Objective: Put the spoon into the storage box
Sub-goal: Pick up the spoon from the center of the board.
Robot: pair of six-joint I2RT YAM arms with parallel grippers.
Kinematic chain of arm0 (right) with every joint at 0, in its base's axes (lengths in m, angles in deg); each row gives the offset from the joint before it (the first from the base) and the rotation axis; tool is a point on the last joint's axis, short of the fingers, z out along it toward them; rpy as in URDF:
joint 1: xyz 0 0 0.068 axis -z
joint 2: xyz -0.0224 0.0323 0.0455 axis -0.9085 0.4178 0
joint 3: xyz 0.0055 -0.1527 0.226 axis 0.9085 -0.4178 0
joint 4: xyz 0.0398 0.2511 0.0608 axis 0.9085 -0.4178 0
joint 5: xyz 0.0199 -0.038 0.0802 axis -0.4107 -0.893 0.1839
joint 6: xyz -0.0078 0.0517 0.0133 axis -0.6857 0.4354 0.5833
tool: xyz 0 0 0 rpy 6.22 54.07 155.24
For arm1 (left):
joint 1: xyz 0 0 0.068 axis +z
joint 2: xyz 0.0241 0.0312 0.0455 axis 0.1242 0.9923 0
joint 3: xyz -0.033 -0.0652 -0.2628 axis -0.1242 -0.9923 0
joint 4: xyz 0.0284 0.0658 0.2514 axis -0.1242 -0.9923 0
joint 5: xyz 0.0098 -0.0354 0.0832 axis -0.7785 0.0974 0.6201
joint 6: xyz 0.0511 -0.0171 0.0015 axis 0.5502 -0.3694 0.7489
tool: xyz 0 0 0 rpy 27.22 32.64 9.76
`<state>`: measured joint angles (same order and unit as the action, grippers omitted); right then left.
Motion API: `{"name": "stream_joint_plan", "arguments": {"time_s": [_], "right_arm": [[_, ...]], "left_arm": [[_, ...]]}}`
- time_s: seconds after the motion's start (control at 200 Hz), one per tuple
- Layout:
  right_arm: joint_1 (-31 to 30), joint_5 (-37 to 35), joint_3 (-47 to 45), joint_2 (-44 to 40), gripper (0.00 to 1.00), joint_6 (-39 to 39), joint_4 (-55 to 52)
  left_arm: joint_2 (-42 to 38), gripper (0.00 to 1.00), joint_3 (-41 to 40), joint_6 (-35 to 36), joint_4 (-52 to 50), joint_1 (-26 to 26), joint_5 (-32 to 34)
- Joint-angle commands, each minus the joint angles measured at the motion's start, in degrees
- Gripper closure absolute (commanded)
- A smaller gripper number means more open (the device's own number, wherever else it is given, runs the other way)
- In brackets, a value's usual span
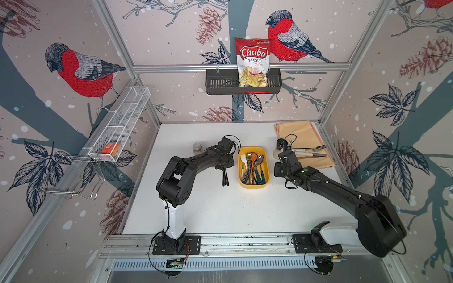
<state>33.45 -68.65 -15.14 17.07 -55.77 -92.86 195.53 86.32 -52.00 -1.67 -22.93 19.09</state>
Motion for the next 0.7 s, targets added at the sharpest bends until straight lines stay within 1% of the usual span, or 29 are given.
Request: {"name": "stream_joint_plan", "arguments": {"time_s": [0.0, 0.425, 0.695], "right_arm": [[0.0, -0.9, 0.0, -0.4, 0.55, 0.4, 0.7], [0.0, -1.0, 0.3, -0.4, 0.55, 0.5, 0.5], [0.0, -1.0, 0.2, -0.2, 0.55, 0.7, 0.7]], "left_arm": [[-0.8, 0.71, -0.5, 0.0, -0.8, 0.2, 1.5], [1.1, 0.7, -0.2, 0.4, -0.5, 0.2, 1.3], [1.2, 0.72, -0.3, 0.5, 0.0, 0.2, 1.0]]}}
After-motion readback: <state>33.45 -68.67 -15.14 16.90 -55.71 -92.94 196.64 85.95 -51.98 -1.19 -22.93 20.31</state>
